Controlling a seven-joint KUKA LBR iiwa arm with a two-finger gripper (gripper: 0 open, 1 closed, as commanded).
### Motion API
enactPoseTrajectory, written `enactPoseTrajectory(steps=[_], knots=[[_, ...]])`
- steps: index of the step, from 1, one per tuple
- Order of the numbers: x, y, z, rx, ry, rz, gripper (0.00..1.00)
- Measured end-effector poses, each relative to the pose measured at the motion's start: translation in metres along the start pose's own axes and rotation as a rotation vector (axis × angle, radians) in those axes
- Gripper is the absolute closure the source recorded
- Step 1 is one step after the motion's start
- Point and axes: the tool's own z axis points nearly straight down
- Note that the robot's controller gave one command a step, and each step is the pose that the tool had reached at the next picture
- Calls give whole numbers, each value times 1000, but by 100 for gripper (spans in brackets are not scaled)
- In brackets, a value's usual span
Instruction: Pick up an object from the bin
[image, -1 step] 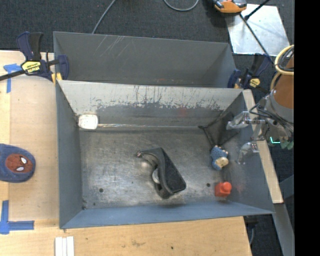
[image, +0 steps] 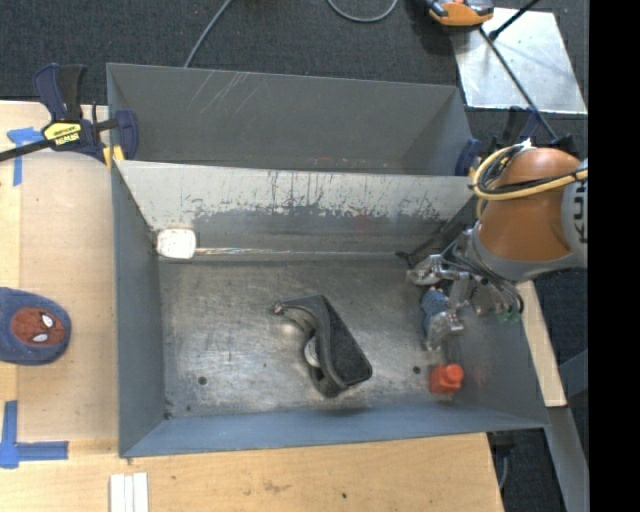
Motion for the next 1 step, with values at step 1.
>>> enactPoseTrajectory(steps=[1], knots=[[0, -14, -1, 0, -5, -97, 0]])
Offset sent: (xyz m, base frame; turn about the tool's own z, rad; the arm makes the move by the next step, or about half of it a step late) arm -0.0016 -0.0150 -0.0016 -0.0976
